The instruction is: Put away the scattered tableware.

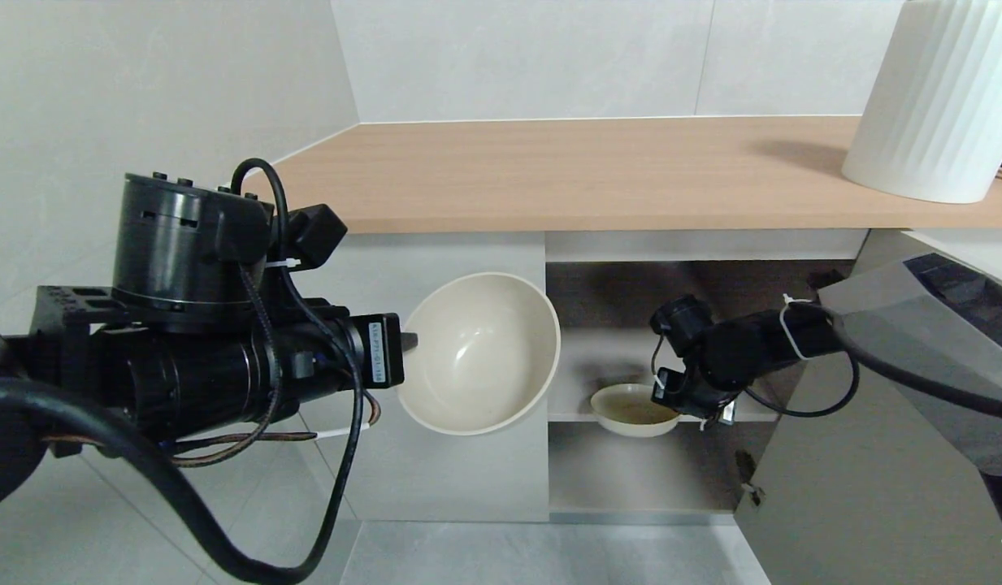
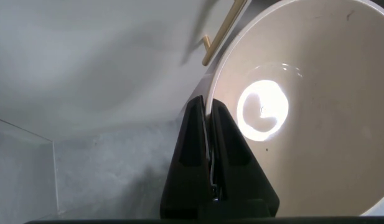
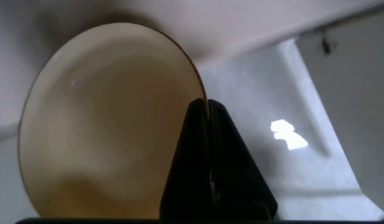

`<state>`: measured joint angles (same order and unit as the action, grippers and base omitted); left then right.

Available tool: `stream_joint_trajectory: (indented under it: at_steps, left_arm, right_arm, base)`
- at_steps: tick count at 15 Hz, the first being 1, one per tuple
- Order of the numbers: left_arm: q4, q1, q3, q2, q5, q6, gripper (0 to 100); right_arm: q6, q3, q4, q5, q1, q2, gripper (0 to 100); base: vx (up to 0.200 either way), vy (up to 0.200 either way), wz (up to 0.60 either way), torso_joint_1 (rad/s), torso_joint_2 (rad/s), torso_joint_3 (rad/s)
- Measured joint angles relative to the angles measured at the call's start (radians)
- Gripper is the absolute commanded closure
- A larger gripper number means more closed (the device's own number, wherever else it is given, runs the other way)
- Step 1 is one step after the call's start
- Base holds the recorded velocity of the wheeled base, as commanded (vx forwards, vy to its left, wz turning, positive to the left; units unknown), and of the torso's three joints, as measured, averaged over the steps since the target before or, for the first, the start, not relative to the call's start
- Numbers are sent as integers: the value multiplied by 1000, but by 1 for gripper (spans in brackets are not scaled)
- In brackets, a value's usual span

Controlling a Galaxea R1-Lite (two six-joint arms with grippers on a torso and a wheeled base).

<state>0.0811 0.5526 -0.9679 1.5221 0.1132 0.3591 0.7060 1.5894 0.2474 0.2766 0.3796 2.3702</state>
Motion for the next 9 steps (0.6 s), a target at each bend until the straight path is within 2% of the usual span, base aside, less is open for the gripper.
stream_joint_trajectory:
  at_steps: [4,9]
  left_arm:
    - [0,0,0,11,0,1,100]
    - [0,0,0,23,1,1,100]
  right_arm:
    - [2,95,-14,146,-37,84,100]
    - [0,170,-51,176,-64,159,100]
  base:
    - [0,0,0,0,0,0]
    - [0,0,0,0,0,0]
